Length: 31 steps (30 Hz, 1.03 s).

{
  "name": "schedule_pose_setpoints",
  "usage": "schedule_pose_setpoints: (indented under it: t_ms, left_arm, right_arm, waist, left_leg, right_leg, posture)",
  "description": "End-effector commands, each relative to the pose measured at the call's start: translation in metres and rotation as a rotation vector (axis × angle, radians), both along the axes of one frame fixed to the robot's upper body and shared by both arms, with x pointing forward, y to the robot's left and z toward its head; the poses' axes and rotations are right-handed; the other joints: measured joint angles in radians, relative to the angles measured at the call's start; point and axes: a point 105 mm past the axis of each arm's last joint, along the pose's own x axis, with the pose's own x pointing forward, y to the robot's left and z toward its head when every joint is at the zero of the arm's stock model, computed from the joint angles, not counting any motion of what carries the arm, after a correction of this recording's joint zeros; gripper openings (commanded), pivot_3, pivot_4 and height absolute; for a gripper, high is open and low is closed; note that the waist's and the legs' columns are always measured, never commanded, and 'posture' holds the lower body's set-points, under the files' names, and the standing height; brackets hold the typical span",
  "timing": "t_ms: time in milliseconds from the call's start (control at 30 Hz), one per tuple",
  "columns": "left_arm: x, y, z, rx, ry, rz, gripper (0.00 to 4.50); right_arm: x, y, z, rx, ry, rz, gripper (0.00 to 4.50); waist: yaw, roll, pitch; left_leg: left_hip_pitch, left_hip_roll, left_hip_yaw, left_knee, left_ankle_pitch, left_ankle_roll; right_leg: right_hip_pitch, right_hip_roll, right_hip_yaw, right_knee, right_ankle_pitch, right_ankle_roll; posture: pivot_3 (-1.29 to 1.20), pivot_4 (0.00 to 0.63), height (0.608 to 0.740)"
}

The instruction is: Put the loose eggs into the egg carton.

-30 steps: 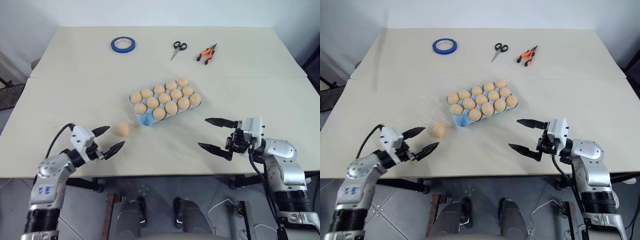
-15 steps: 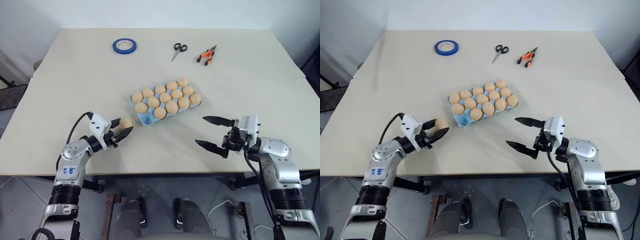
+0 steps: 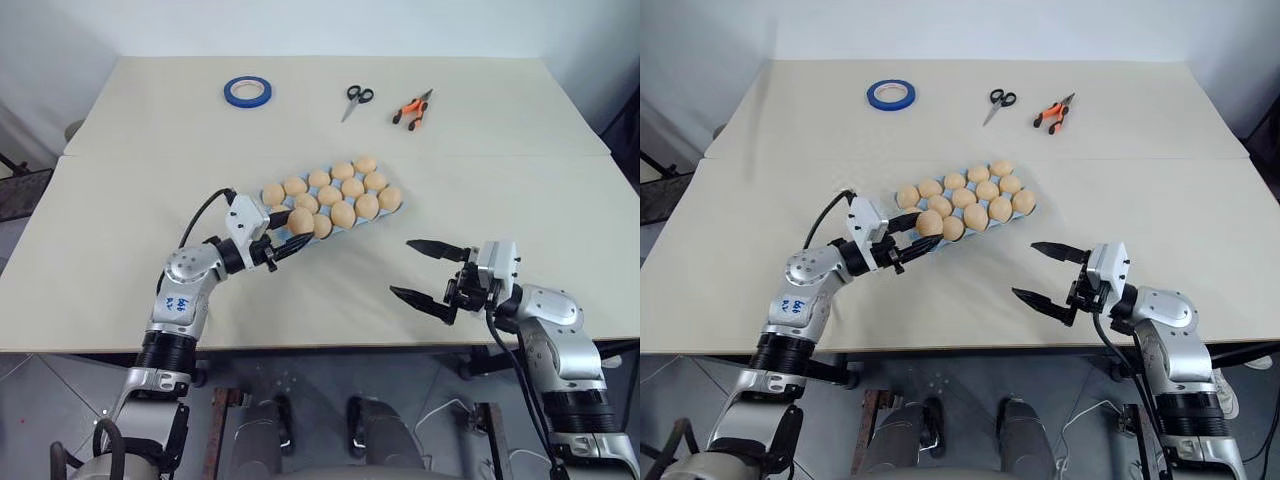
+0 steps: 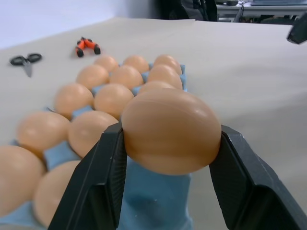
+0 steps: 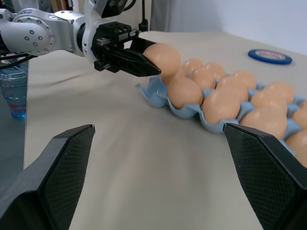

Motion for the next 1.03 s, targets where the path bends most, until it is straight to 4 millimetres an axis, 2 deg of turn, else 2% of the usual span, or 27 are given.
schedule_pose_setpoints:
  t_ms: [33,133,167,333,433,533,733,867,1033]
  left_arm:
    - [0.004,-0.001,0.009,0.008,-0.049,0.004,3.41]
    - [0.004,0.002,0.012,-0.005,-0.056,0.015,4.35]
    - [0.003,0.003,0.013,-0.007,-0.064,0.014,4.46]
    - [-0.006,0.017,0.019,-0.008,-0.112,0.041,4.46]
    - [-0.026,0.035,0.021,0.028,-0.147,0.028,4.46]
    - [-0.049,0.072,0.009,0.117,-0.096,0.056,4.46]
    - [-0.069,0.106,-0.010,0.189,0.002,0.104,4.46]
    - [-0.077,0.115,-0.015,0.189,0.028,0.119,4.46]
    - [-0.077,0.115,-0.015,0.219,-0.001,0.140,4.46]
  right_arm:
    - [-0.003,0.002,0.013,0.018,-0.058,0.005,4.50]
    - [-0.003,0.002,0.014,0.021,-0.061,0.004,4.50]
    - [-0.002,0.002,0.015,0.022,-0.061,0.003,4.50]
    - [-0.001,0.001,0.014,0.020,-0.060,0.001,4.50]
    - [-0.001,-0.001,0.012,0.017,-0.052,0.002,4.50]
    - [0.001,-0.006,0.009,0.002,-0.038,-0.003,4.50]
    - [0.010,-0.011,0.006,-0.006,-0.037,-0.026,4.50]
    - [0.016,-0.012,0.006,-0.004,-0.042,-0.039,4.50]
    - [0.019,-0.014,0.009,0.000,-0.045,-0.032,4.50]
  waist:
    - [0.002,0.000,0.000]
    - [0.002,0.000,0.000]
    - [0.002,0.000,0.000]
    - [-0.001,0.000,0.000]
    - [-0.002,0.000,0.000]
    - [-0.007,0.000,0.000]
    - [0.003,0.000,0.000]
    - [0.001,0.000,0.000]
    - [0.000,0.000,0.000]
  left_leg:
    - [0.000,0.000,0.000,0.001,0.000,0.000]
    - [0.000,0.000,0.000,0.002,0.000,0.000]
    - [0.000,0.000,0.000,0.002,0.000,0.000]
    - [0.000,0.000,0.000,0.002,0.000,0.000]
    - [0.000,0.001,0.000,0.000,0.000,0.000]
    - [0.001,0.002,0.000,-0.001,0.000,-0.001]
    - [0.001,0.003,0.000,-0.001,0.000,-0.002]
    - [-0.002,0.003,0.005,-0.006,-0.001,-0.002]
    - [-0.001,0.003,0.010,-0.011,0.000,-0.002]
  right_leg:
    - [0.000,0.000,0.000,0.000,0.000,0.000]
    - [0.001,0.000,0.000,0.000,0.000,0.000]
    - [0.001,0.000,0.000,0.000,0.000,0.001]
    - [0.001,-0.001,0.000,0.000,0.000,0.001]
    - [0.000,0.000,0.000,0.001,0.000,0.000]
    - [0.000,0.001,0.001,0.001,-0.001,-0.001]
    - [-0.001,-0.001,0.000,-0.001,-0.001,-0.003]
    - [-0.001,-0.002,0.003,-0.011,0.000,-0.013]
    - [-0.004,-0.002,0.005,-0.013,0.003,-0.009]
  posture:
    - [0.00,0.150,0.740]
    - [0.00,0.150,0.740]
    - [0.00,0.150,0.740]
    - [0.00,0.150,0.740]
    - [0.00,0.150,0.740]
    - [0.00,0.150,0.740]
    - [0.00,0.150,0.740]
    - [0.00,0.150,0.740]
    - [0.00,0.150,0.740]
